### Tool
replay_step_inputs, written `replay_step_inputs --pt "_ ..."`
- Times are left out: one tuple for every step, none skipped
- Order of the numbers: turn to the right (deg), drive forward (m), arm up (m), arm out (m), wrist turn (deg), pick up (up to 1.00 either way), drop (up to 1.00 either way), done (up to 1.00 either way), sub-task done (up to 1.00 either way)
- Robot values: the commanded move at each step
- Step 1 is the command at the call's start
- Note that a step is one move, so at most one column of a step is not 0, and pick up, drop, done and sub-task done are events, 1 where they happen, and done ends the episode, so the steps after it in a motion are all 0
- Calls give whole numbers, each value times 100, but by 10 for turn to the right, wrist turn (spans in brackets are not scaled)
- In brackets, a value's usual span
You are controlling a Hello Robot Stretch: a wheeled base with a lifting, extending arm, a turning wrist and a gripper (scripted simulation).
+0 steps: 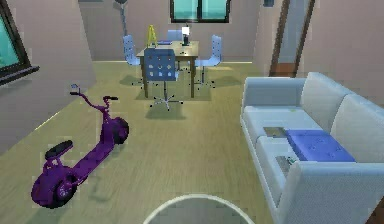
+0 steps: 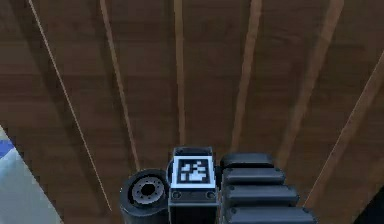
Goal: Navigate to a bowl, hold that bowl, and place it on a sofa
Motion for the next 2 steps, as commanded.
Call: replay_step_inputs --pt "30 0 0 0 0 0 0 0 0" --pt "0 60 0 0 0 0 0 0 0"
